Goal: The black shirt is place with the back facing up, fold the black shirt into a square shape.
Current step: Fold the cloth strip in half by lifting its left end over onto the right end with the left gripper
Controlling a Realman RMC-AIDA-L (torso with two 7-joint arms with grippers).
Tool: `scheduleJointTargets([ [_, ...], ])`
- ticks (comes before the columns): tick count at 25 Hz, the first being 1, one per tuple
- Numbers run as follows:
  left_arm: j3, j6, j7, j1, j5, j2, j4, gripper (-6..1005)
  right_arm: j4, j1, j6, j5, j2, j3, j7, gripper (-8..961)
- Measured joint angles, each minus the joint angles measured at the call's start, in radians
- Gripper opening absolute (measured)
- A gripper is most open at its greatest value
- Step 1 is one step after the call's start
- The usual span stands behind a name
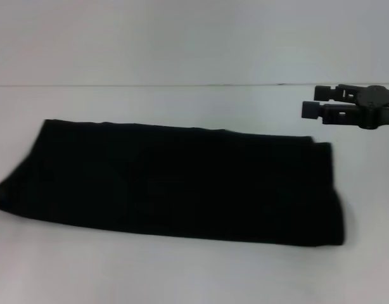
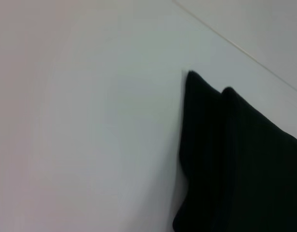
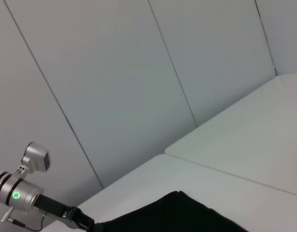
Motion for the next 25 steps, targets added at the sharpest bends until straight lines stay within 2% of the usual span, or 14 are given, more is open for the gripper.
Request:
scheduleJointTargets([
  [6,-0.011,-0.018,0.004,0.027,0.077,0.027,0.115,47,0.0,0.027,0.039,0.004,0.028,-0.007,0.01,897],
  [10,-0.015,-0.017,0.0,0.033,0.111,0.041,0.158,48,0.0,0.046,0.047,0.004,0.032,-0.016,0.011,897],
  [15,-0.002,-0.003,-0.001,0.017,0.15,0.047,0.173,47,0.0,0.055,0.048,0.004,0.029,-0.019,0.01,897],
  [19,0.012,0.024,-0.006,-0.013,0.156,0.056,0.175,47,-0.001,0.054,0.049,0.004,0.022,-0.021,0.001,897],
  [23,0.021,0.131,-0.011,-0.078,0.15,0.08,0.173,46,-0.009,0.047,0.06,0.004,0.017,-0.014,-0.002,896],
  [25,0.022,0.213,-0.014,-0.132,0.135,0.088,0.168,47,-0.011,0.044,0.066,0.004,0.013,0.002,-0.003,896],
])
